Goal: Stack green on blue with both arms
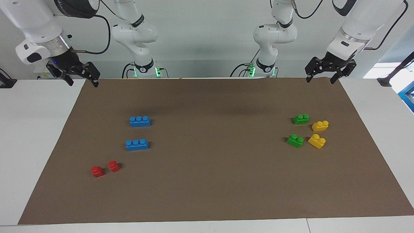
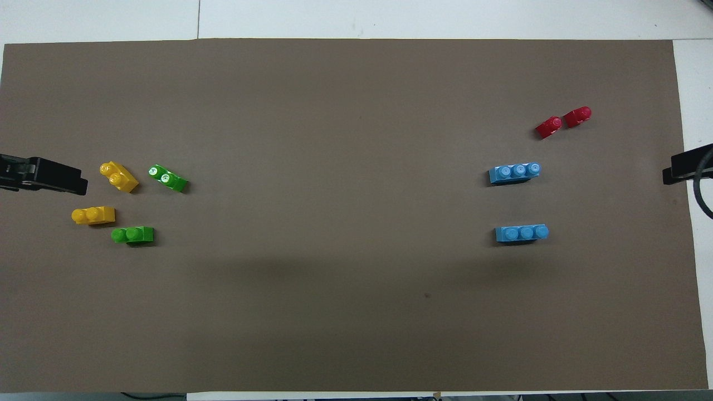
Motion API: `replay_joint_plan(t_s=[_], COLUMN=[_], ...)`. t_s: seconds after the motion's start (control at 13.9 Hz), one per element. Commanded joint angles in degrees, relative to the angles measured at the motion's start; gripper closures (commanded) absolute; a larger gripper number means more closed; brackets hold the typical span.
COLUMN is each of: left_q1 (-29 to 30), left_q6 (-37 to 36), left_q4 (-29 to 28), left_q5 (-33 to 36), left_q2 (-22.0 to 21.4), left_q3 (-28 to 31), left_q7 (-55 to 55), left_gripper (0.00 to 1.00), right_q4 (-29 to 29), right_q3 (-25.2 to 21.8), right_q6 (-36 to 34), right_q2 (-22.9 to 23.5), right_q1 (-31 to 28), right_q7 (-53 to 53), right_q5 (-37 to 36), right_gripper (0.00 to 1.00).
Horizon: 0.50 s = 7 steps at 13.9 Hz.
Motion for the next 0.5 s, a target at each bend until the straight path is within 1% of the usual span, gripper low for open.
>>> replay_joint_plan(t_s=[0.0,0.43], left_q1=[0.11,0.55], left_q6=[-0.36,-0.36], left_q4=[-0.96,-0.96], left_q5=[0.83,0.83], left_q2=[-1.21,-1.21], left_q3=[-0.05,0.04], left_q7=[0.16,0.25], left_gripper=[0.00,0.00], right_q4=[-1.62,-1.97], right_q3=[0.21,0.48], right_q6=[0.66,1.62], right_q2=[-1.34,-1.43], right_q1=[-0.24,-0.24], right_q7=[-0.93,-1.10], right_q5=[0.19,0.11], right_gripper=[0.00,0.00])
